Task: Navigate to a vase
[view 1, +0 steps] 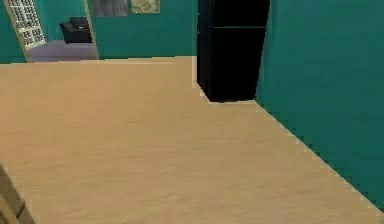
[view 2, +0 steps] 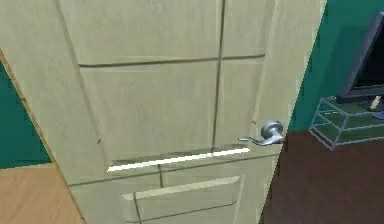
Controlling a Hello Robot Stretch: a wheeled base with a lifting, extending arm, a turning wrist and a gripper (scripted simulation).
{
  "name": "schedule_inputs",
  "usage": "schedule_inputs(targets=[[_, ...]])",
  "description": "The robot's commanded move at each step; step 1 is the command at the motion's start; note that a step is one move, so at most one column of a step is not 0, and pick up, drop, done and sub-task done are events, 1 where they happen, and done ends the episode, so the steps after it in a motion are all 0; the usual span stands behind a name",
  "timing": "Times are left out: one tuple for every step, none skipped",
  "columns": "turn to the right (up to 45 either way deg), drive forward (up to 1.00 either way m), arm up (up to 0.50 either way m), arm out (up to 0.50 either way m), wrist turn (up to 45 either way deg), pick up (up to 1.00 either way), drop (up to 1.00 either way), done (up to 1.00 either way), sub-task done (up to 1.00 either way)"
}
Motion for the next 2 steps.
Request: schedule_inputs(targets=[[-18.0, 0.00, 0.00, 0.00, 0.0, 0.00, 0.00, 0.00, 0.00], [0.0, 0.75, 0.00, 0.00, 0.0, 0.00, 0.00, 0.00, 0.00]])
